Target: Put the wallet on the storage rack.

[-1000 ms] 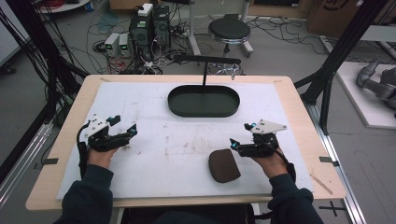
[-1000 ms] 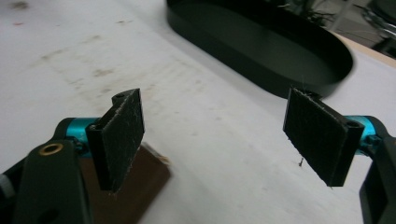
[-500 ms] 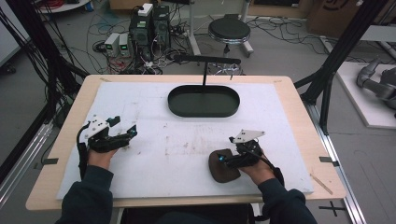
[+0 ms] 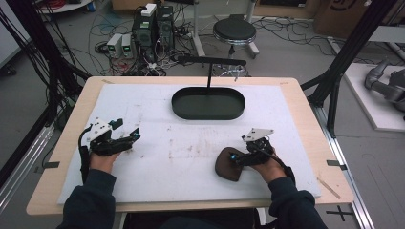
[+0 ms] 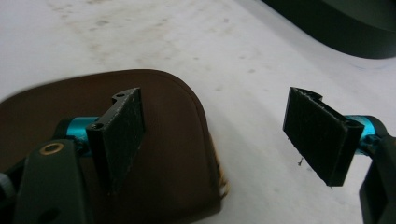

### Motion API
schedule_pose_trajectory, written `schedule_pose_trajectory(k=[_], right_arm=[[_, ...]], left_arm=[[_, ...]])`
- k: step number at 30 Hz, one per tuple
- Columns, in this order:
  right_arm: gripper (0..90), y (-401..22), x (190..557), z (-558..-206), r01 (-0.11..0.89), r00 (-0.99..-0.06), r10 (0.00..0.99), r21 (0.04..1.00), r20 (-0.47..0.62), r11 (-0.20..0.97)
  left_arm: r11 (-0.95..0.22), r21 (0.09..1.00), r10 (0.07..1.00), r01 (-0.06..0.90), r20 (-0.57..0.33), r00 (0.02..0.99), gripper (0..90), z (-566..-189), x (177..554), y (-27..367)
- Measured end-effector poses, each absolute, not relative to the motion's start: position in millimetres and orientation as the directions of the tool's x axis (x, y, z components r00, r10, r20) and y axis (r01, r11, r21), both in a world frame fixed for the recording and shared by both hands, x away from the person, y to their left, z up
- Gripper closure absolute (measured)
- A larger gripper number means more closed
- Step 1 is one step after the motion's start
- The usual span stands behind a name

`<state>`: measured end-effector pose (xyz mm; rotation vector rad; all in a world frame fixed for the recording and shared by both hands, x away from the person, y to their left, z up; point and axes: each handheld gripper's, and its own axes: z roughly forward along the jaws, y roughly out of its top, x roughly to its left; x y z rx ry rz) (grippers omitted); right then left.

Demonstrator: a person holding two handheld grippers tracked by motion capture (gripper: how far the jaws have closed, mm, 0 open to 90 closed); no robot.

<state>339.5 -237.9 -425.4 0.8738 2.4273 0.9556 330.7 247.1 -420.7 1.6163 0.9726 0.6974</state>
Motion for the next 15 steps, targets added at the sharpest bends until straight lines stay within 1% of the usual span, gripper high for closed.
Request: schedule_pose_trajectory(k=[1,3,5,7,10,11,12,14,15], right_arm=[[23.6,-240.5,341.4,-425.0,0.408,-0.717,0.682,0.707,-0.143,0.577],[24.4,-247.0,346.4,-424.7,0.427,-0.69,0.707,0.702,-0.155,0.571],[24.6,-251.9,350.1,-425.4,0.455,-0.667,0.731,0.699,-0.143,0.551],[26.6,-255.5,352.1,-425.6,0.477,-0.639,0.755,0.694,-0.146,0.539],[26.5,-259.0,350.0,-422.2,0.492,-0.648,0.758,0.715,-0.079,0.496],[24.4,-257.5,342.1,-417.5,0.478,-0.664,0.746,0.734,-0.058,0.482],[24.4,-257.5,342.1,-417.5,0.478,-0.664,0.746,0.734,-0.058,0.482],[24.0,-254.9,333.4,-414.4,0.454,-0.698,0.715,0.74,-0.051,0.496],[22.0,-252.3,327.0,-413.8,0.442,-0.72,0.693,0.741,-0.044,0.506]], left_arm=[[-0.093,0.966,0.868,0.241,-0.04,0.495,22.3,-420.8,330.7,247.1],[-0.095,0.965,0.868,0.244,-0.04,0.496,22.3,-420.8,330.7,246.9],[-0.099,0.965,0.866,0.243,-0.037,0.499,22.4,-420.7,330.6,246.6],[-0.097,0.965,0.866,0.242,-0.038,0.498,22.4,-420.7,330.5,246.2],[-0.096,0.965,0.867,0.244,-0.039,0.497,22.5,-420.5,330.1,246.8],[-0.096,0.965,0.868,0.243,-0.038,0.495,22.4,-420.4,330.2,247.1],[-0.094,0.966,0.868,0.242,-0.039,0.494,22.4,-420.5,330.4,247.6],[-0.093,0.965,0.869,0.244,-0.041,0.493,22.4,-420.9,330.8,247.7],[-0.095,0.965,0.869,0.245,-0.039,0.494,22.4,-420.9,331.0,247.7]])
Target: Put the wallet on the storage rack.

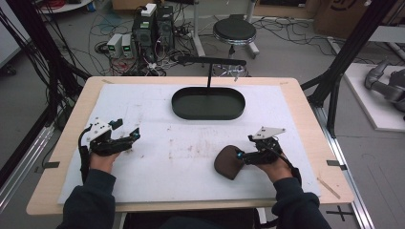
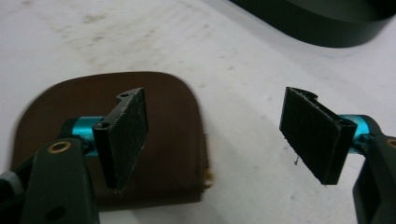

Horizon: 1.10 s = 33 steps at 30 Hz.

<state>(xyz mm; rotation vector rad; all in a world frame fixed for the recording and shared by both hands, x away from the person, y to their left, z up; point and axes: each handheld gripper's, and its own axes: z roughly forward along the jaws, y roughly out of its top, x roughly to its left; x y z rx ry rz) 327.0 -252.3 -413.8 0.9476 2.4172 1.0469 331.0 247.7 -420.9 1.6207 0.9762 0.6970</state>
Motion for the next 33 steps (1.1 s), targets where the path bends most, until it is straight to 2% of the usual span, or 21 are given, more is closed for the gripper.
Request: schedule_pose_trajectory(k=[4,6,10,17,19,22,25,29,30,33], right_arm=[[21.8,-248.5,320.5,-417.8,0.424,-0.762,0.646,0.728,-0.035,0.539],[21.6,-248.0,321.6,-424.7,0.439,-0.779,0.627,0.692,-0.026,0.573],[21.0,-254.3,327.5,-426.7,0.452,-0.779,0.626,0.693,0.002,0.561],[21.1,-265.3,336.6,-418.1,0.389,-0.764,0.625,0.661,-0.157,0.642],[21.1,-266.9,337.1,-417.3,0.393,-0.757,0.632,0.656,-0.168,0.645],[21.5,-273.3,339.0,-415.2,0.406,-0.72,0.66,0.641,-0.213,0.651],[23.6,-287.0,344.0,-414.8,0.453,-0.628,0.732,0.641,-0.264,0.62],[23.9,-296.0,346.0,-417.4,0.494,-0.592,0.783,0.682,-0.191,0.54],[23.6,-300.1,346.5,-419.4,0.517,-0.608,0.791,0.723,-0.065,0.458],[21.6,-299.6,345.6,-420.5,0.517,-0.646,0.764,0.735,-0.002,0.439]], left_arm=[[-0.096,0.965,0.866,0.244,-0.04,0.498,22.5,-420.5,330.7,246.3],[-0.1,0.964,0.866,0.246,-0.037,0.499,22.5,-420.7,330.9,245.8],[-0.098,0.965,0.866,0.244,-0.039,0.498,22.6,-420.6,330.4,245.6],[-0.097,0.965,0.866,0.244,-0.039,0.498,22.7,-420.7,330.1,246.3],[-0.097,0.965,0.867,0.246,-0.04,0.496,22.7,-420.7,330.0,246.4],[-0.097,0.964,0.868,0.246,-0.039,0.495,22.7,-420.9,330.1,246.4],[-0.098,0.965,0.866,0.244,-0.038,0.498,22.7,-421.0,330.4,246.1],[-0.099,0.964,0.866,0.246,-0.038,0.498,22.7,-420.9,330.4,245.6],[-0.1,0.964,0.866,0.245,-0.037,0.498,22.7,-420.9,330.6,246.0],[-0.099,0.964,0.866,0.245,-0.038,0.499,22.7,-420.9,330.7,246.0]])
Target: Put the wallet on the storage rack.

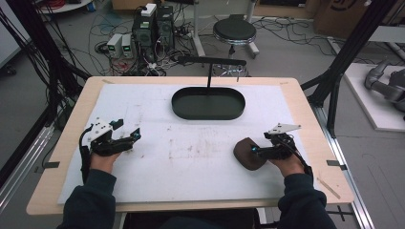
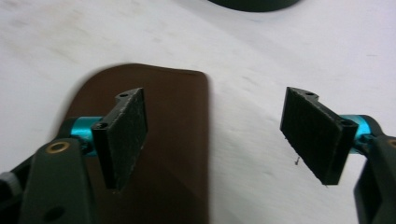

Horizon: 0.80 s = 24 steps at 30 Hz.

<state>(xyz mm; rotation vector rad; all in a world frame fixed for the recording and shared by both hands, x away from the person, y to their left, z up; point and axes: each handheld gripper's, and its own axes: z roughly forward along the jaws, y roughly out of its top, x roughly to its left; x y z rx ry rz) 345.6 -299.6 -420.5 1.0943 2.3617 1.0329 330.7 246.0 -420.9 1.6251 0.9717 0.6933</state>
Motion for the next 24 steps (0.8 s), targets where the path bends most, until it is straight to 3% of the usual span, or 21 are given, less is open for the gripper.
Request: schedule_pose_trajectory(k=[3,7,11,12,13,18,21,22,24], right_arm=[[19.8,-292.7,346.6,-427.9,0.524,-0.696,0.717,0.712,0.042,0.467],[16.4,-295.4,351.0,-433.4,0.548,-0.695,0.714,0.708,0.087,0.446],[17.0,-303.5,358.7,-444.2,0.643,-0.659,0.707,0.68,0.257,0.352],[17.0,-303.5,358.7,-444.2,0.643,-0.659,0.707,0.68,0.257,0.352],[29.4,-305.5,360.7,-445.3,0.672,-0.652,0.691,0.661,0.314,0.334],[38.0,-303.9,357.7,-439.5,0.654,-0.672,0.677,0.669,0.298,0.354],[55.2,-303.4,354.9,-430.0,0.616,-0.686,0.684,0.698,0.249,0.364],[60.9,-301.5,352.4,-421.2,0.569,-0.701,0.688,0.728,0.187,0.381],[62.8,-299.8,350.9,-417.9,0.552,-0.702,0.693,0.739,0.162,0.387]], left_arm=[[-0.102,0.964,0.865,0.245,-0.036,0.5,22.7,-421.0,331.0,246.1],[-0.104,0.964,0.865,0.246,-0.034,0.501,22.7,-420.8,330.8,245.7],[-0.104,0.963,0.863,0.247,-0.036,0.504,22.8,-421.2,331.0,244.0],[-0.103,0.964,0.862,0.245,-0.036,0.505,22.8,-421.2,331.1,243.5],[-0.106,0.964,0.863,0.244,-0.033,0.503,22.8,-421.1,331.1,243.1],[-0.109,0.963,0.862,0.246,-0.032,0.506,22.9,-421.2,331.5,242.8],[-0.109,0.964,0.863,0.244,-0.03,0.505,22.8,-421.1,331.5,243.3],[-0.105,0.964,0.864,0.245,-0.034,0.502,22.8,-421.2,331.4,243.2],[-0.105,0.963,0.863,0.246,-0.035,0.504,22.8,-421.2,331.5,243.8]])
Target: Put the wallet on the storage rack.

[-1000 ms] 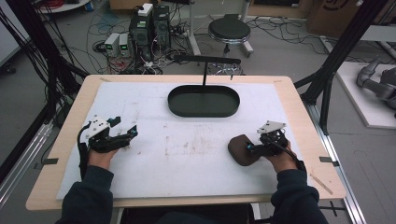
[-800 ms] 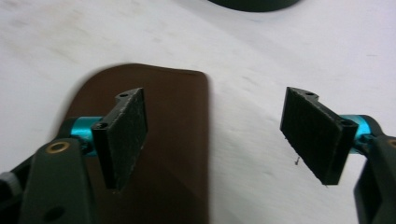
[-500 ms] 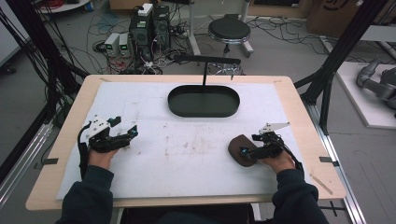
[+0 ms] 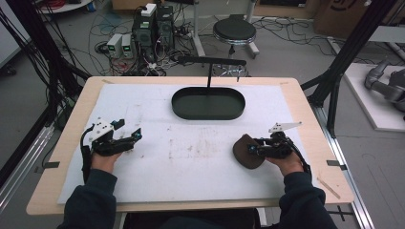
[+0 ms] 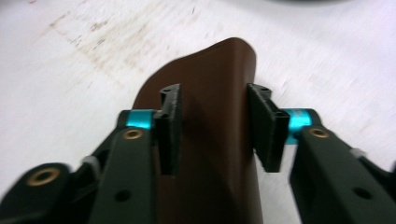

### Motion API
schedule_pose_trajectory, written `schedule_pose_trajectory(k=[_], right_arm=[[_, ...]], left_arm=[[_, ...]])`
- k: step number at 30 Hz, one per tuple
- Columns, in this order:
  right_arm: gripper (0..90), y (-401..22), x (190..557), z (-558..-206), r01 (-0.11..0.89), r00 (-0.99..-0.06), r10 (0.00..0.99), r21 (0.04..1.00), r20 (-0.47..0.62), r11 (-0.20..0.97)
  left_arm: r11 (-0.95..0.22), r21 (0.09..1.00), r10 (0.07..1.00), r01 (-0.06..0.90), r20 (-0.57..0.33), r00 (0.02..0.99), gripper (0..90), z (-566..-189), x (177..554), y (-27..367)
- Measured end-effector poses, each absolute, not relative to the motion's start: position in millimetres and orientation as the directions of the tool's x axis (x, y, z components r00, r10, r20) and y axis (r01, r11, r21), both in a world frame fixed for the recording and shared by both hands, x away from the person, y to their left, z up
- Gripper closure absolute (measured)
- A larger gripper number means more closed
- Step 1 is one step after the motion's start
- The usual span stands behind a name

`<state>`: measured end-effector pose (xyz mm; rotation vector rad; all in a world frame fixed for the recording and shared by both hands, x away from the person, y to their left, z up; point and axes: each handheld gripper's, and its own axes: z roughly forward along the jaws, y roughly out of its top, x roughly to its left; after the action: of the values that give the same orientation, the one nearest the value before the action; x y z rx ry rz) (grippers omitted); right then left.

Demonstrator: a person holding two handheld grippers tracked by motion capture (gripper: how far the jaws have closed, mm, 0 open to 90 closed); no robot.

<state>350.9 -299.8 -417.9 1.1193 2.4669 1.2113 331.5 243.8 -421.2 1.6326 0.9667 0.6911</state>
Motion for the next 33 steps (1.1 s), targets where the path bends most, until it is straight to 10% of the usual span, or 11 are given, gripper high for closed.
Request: schedule_pose_trajectory(k=[7,33], right_arm=[[72.0,-287.1,338.6,-395.3,0.366,-0.582,0.775,0.773,-0.244,0.518],[54.5,-288.7,333.1,-395.3,0.337,-0.673,0.736,0.854,-0.076,0.397]], left_arm=[[-0.102,0.964,0.866,0.247,-0.036,0.499,22.9,-421.4,331.2,245.4],[-0.102,0.964,0.867,0.245,-0.035,0.497,22.9,-421.0,330.6,246.4]])
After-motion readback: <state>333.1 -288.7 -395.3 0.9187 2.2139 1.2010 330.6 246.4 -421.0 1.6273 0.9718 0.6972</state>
